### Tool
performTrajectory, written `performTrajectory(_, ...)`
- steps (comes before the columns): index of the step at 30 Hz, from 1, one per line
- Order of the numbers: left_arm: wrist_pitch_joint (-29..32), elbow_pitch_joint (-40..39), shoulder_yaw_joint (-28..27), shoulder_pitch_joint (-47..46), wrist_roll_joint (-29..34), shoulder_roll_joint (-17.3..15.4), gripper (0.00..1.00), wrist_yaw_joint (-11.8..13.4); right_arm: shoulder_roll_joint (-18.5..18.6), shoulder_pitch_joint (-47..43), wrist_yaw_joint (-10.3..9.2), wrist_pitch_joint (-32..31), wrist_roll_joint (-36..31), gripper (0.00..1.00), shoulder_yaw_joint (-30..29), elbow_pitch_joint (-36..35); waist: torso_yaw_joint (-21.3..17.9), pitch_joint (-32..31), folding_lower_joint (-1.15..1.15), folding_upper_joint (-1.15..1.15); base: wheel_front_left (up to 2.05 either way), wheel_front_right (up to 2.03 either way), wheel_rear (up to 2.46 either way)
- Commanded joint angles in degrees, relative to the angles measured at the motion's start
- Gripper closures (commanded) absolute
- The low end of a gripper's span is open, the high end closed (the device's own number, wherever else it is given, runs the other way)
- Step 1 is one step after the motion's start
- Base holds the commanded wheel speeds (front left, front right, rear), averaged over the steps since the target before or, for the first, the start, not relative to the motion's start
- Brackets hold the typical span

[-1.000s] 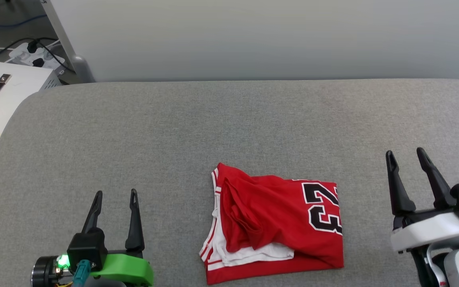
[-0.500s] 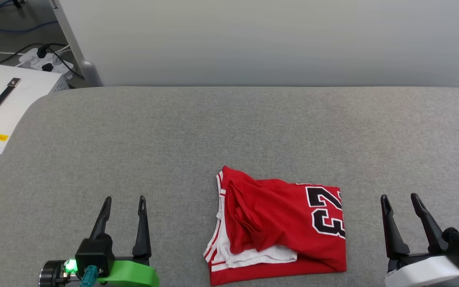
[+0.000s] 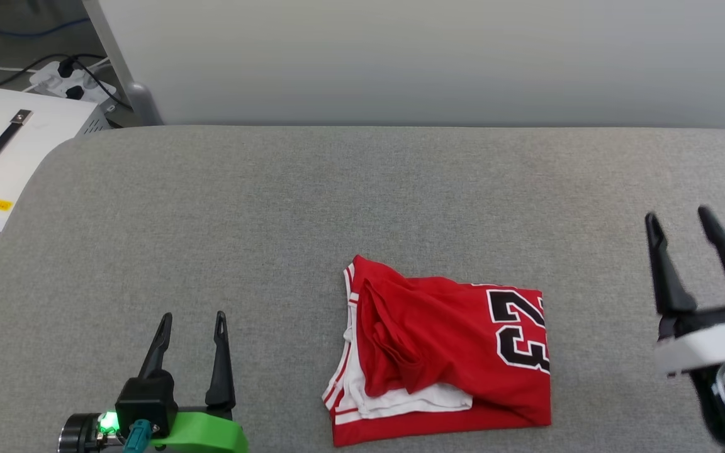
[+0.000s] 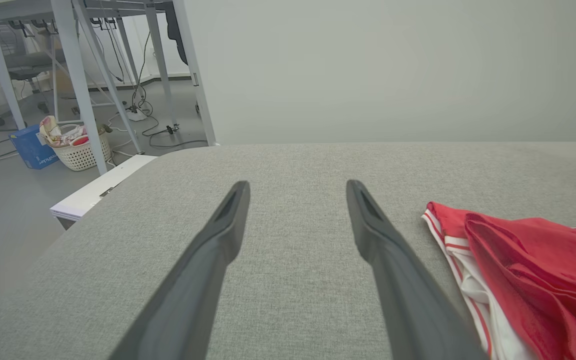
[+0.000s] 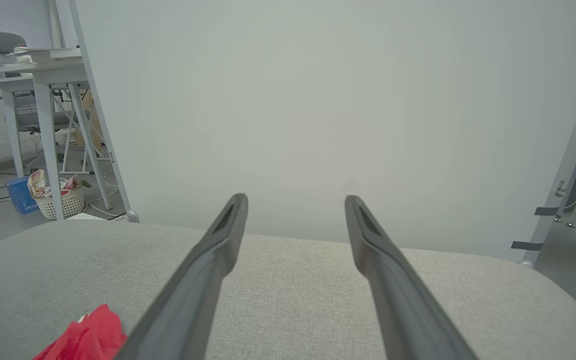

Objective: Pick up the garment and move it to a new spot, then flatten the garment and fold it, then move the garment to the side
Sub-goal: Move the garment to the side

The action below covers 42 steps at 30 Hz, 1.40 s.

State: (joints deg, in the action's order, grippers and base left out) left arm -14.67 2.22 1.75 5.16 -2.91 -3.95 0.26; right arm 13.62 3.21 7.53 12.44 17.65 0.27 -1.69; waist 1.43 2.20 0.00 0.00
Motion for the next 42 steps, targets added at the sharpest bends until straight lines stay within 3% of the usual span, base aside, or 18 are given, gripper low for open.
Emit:
performTrajectory(1,-0.3,0.0,-0.1,-0.6,0.2,0.0,0.00,-0.2,2.1,3.1,-0.04,-1.9,1.5,0.00,0.3,-0.9,0.1,0.9,0.00,0.00,0.00,0.00,0.00)
performTrajectory(5,-0.3,0.1,-0.2,-1.5,0.2,-0.1,0.00,-0.3,8.8,9.1,-0.04,-12.6,7.0,0.00,5.2,-0.6,0.5,1.9,0.00,0.00,0.00,0.00,0.00)
performTrajectory(10,-0.3,0.3,-0.1,-2.3,0.1,0.1,0.00,-0.2,15.1,13.3,-0.04,-31.4,18.1,0.00,11.5,0.2,1.1,3.0,0.00,0.00,0.00,0.00,0.00)
performTrajectory(14,-0.3,0.3,0.2,-2.8,0.1,0.2,0.00,-0.1,17.8,13.5,-0.04,-43.8,26.2,0.00,14.1,1.5,1.8,3.9,0.00,0.00,0.00,0.00,0.00)
performTrajectory(18,-0.3,0.3,0.7,-3.5,0.1,0.4,0.00,0.0,17.8,12.5,-0.04,-52.4,32.7,0.00,14.6,4.1,2.6,5.1,0.00,0.00,0.00,0.00,0.00)
performTrajectory(26,-0.3,0.5,2.0,-6.0,0.1,0.6,0.00,-0.2,15.5,12.2,-0.04,-57.6,36.8,0.00,15.7,9.8,4.7,8.6,0.00,0.00,0.00,0.00,0.00)
performTrajectory(35,-0.3,1.2,2.5,-8.1,0.1,0.8,0.00,-0.3,11.7,14.8,-0.04,-55.4,37.3,0.00,20.7,16.0,5.8,11.5,0.00,0.00,0.00,0.00,0.00)
performTrajectory(40,-0.3,1.6,2.7,-9.0,0.1,0.8,0.00,-0.4,11.9,14.7,-0.04,-52.2,36.7,0.00,25.1,17.6,6.2,11.7,0.00,0.00,0.00,0.00,0.00)
performTrajectory(41,-0.3,1.7,2.7,-9.1,0.0,0.8,0.00,-0.4,12.4,14.8,-0.04,-51.1,36.1,0.61,26.0,17.6,6.1,11.7,0.00,0.00,0.00,0.00,0.00)
performTrajectory(42,-0.3,1.8,2.6,-9.1,0.0,0.8,0.00,-0.4,12.8,15.1,-0.04,-49.8,35.7,1.00,26.7,17.5,6.1,11.6,0.00,0.00,0.00,0.00,0.00)
